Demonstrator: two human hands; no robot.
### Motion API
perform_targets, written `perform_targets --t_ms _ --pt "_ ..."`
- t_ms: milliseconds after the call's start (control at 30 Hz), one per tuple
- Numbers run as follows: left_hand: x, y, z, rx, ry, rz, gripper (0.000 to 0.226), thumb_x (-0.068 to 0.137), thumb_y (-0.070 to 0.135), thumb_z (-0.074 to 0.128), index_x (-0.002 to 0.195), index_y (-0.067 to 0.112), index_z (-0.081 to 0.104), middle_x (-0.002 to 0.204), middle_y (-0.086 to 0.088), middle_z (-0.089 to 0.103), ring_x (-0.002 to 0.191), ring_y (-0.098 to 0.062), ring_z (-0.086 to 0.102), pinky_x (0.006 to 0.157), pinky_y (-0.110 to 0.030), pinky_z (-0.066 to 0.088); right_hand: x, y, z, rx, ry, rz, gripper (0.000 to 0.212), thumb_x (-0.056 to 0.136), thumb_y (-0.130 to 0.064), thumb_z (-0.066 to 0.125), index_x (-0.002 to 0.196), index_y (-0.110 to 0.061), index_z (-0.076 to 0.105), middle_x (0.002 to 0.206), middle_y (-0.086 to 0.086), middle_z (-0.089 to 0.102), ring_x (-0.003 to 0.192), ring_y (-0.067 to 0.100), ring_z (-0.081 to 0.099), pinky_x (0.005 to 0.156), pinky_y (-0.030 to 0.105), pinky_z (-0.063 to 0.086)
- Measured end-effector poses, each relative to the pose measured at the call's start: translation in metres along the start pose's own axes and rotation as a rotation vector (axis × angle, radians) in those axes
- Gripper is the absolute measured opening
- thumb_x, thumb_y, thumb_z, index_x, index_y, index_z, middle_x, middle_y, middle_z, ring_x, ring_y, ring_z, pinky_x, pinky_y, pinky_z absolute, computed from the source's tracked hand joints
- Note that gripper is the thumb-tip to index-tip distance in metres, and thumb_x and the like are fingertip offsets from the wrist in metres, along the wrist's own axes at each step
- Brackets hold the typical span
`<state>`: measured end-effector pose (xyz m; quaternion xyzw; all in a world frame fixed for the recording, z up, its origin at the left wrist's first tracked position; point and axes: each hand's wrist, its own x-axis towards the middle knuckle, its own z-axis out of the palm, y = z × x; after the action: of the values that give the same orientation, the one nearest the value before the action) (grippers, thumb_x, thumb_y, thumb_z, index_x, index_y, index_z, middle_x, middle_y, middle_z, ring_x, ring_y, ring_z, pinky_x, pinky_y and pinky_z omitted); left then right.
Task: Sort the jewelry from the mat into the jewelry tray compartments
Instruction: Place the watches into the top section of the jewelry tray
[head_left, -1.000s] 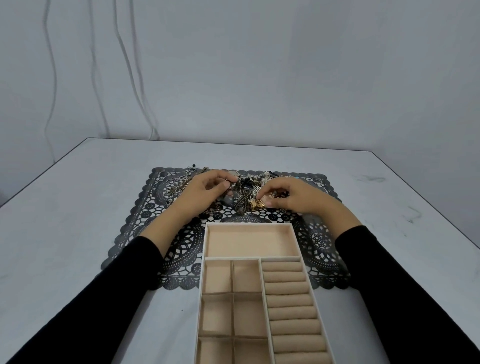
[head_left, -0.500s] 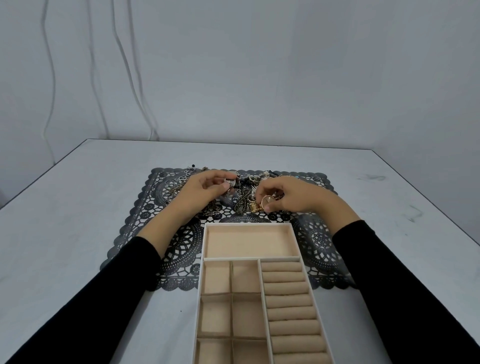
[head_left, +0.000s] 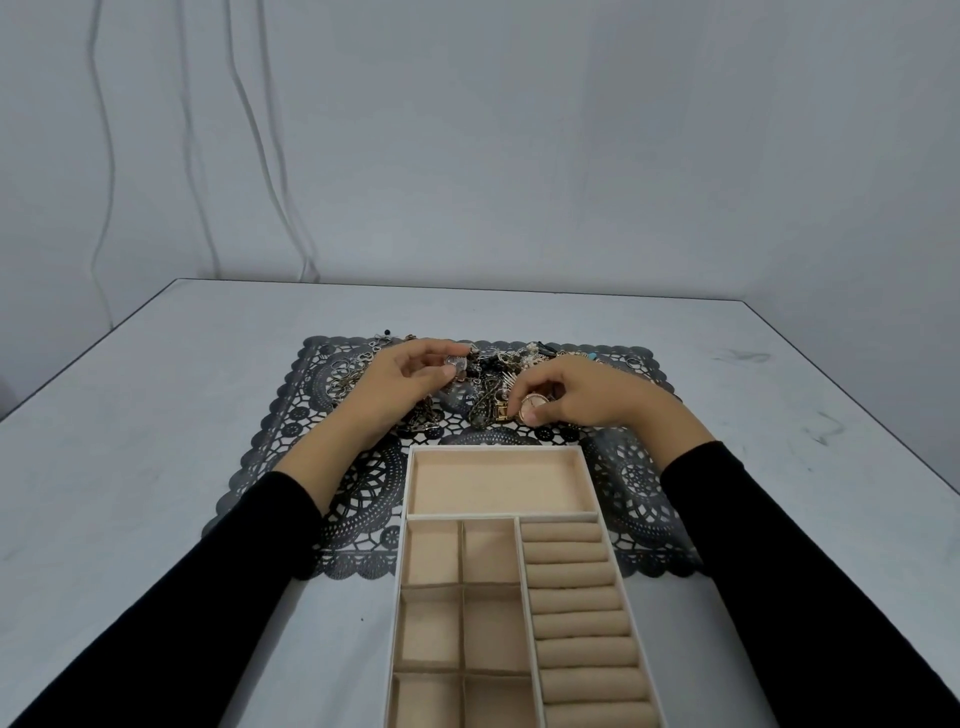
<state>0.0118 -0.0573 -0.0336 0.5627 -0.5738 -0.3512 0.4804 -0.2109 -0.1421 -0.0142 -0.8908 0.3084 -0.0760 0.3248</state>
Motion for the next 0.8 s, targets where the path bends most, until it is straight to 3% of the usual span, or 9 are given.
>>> perform_targets --t_ms 100,200,267,367,467,533,633,800 --pt "0.000 0.000 -0.001 0.000 0.016 -0.001 0.030 0.093 0.002 0.060 0.114 0.022 0.069 0.107 -0.006 0.069 0.086 -0.019 0.068 0.074 -0.010 0.049 -0.001 0.002 0.001 0.042 0.032 0.011 0.015 0.086 -0.011 0.068 0.097 -0.020 0.071 0.072 -0.032 0.059 0.067 -0.017 0.051 0.069 0.010 0.034" --pt "-0.001 0.003 0.000 0.004 0.038 0.019 0.031 0.093 0.002 0.060 0.115 0.022 0.069 0.110 -0.013 0.069 0.088 -0.026 0.069 0.078 -0.011 0.050 -0.001 0.005 0.003 0.150 0.123 -0.007 0.014 0.085 -0.012 0.070 0.095 -0.022 0.070 0.079 -0.021 0.064 0.076 -0.001 0.057 0.079 0.024 0.044" --pt "-0.002 0.006 0.000 -0.007 0.051 0.031 0.032 0.093 0.002 0.060 0.113 0.025 0.069 0.113 -0.016 0.069 0.086 -0.016 0.071 0.085 -0.014 0.050 -0.004 0.005 0.003 0.228 0.181 -0.018 0.013 0.085 -0.014 0.071 0.097 -0.020 0.070 0.086 -0.012 0.067 0.080 0.011 0.059 0.081 0.031 0.048" --pt "-0.004 0.010 0.002 -0.018 0.067 0.051 0.032 0.093 0.002 0.060 0.111 0.026 0.070 0.112 -0.021 0.068 0.077 -0.002 0.068 0.092 -0.020 0.050 -0.008 0.001 0.004 0.373 0.273 -0.039 0.015 0.083 -0.014 0.073 0.097 -0.018 0.071 0.090 -0.008 0.068 0.081 0.012 0.059 0.083 0.030 0.049" --pt "-0.011 0.013 0.004 -0.064 0.117 0.055 0.031 0.093 0.000 0.059 0.111 0.023 0.069 0.100 -0.016 0.068 0.079 0.008 0.065 0.095 -0.025 0.048 -0.012 -0.008 0.009 0.530 0.360 -0.051 0.015 0.082 -0.007 0.072 0.093 -0.017 0.071 0.088 -0.006 0.068 0.081 0.009 0.060 0.073 0.019 0.049" --pt "-0.016 0.015 0.004 -0.090 0.166 0.051 0.030 0.093 0.001 0.060 0.113 0.021 0.069 0.091 -0.004 0.067 0.076 0.012 0.062 0.088 -0.018 0.048 -0.017 -0.015 0.012 0.612 0.395 -0.051 0.016 0.081 -0.004 0.071 0.093 -0.015 0.071 0.088 -0.003 0.069 0.079 0.009 0.061 0.068 0.015 0.047" --pt "-0.024 0.016 0.001 -0.166 0.236 0.042 0.031 0.092 0.001 0.062 0.116 0.019 0.069 0.095 0.006 0.064 0.079 0.004 0.059 0.077 -0.009 0.047 -0.022 -0.023 0.018 0.686 0.429 -0.052 0.019 0.079 -0.002 0.072 0.094 -0.014 0.072 0.088 -0.003 0.071 0.080 0.011 0.063 0.073 0.017 0.050" --pt "-0.045 0.016 -0.005 -0.227 0.272 0.022 0.033 0.091 0.000 0.062 0.116 0.020 0.069 0.096 0.005 0.067 0.082 -0.002 0.058 0.078 -0.012 0.050 -0.028 -0.040 0.029 0.816 0.484 -0.023 0.025 0.074 -0.002 0.076 0.097 -0.010 0.073 0.095 0.007 0.071 0.080 0.015 0.066 0.072 0.021 0.054"
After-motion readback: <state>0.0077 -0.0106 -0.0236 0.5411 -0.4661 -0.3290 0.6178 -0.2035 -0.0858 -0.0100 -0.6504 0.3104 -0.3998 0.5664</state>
